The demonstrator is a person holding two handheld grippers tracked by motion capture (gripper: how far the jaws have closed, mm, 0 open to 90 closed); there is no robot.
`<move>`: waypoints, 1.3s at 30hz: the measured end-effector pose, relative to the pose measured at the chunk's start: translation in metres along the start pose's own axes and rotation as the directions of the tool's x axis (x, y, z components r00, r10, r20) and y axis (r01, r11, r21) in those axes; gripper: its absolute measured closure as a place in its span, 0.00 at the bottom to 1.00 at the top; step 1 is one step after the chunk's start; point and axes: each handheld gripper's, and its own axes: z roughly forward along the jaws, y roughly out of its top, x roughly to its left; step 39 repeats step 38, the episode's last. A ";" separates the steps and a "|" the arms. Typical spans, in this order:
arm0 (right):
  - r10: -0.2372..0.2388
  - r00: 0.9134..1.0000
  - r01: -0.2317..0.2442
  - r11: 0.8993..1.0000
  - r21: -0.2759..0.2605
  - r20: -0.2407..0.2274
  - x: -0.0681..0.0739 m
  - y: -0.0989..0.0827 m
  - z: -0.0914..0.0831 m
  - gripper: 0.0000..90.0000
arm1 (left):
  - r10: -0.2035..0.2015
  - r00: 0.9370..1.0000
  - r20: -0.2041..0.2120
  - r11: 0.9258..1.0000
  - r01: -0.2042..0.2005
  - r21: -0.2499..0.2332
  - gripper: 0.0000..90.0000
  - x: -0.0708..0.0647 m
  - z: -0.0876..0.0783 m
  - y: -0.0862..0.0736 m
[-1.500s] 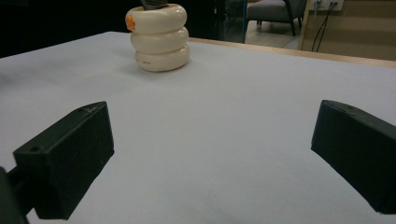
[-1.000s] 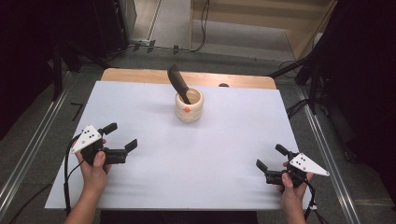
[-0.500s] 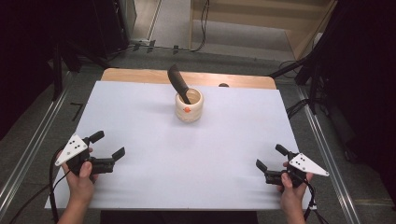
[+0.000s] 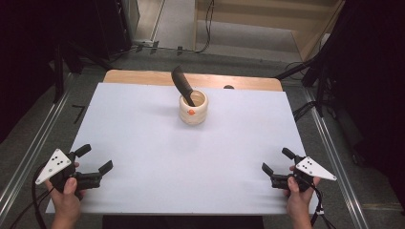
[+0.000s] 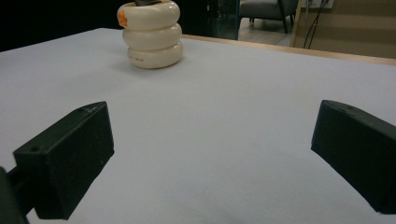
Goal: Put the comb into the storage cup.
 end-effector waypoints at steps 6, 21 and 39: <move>0.006 1.000 -0.006 1.000 0.005 0.001 0.000 0.000 0.000 0.00 | 0.002 1.000 0.005 1.000 -0.002 -0.006 0.00 0.005 -0.013 -0.003; 0.071 0.997 -0.070 0.997 -0.033 0.030 -0.006 -0.002 -0.004 0.00 | -0.071 0.997 -0.011 0.997 0.071 -0.028 0.00 0.021 -0.017 -0.018; 0.049 0.997 -0.050 0.999 0.008 0.054 -0.001 -0.002 0.000 0.00 | -0.063 0.998 -0.021 0.998 0.062 -0.019 0.00 0.017 -0.012 -0.022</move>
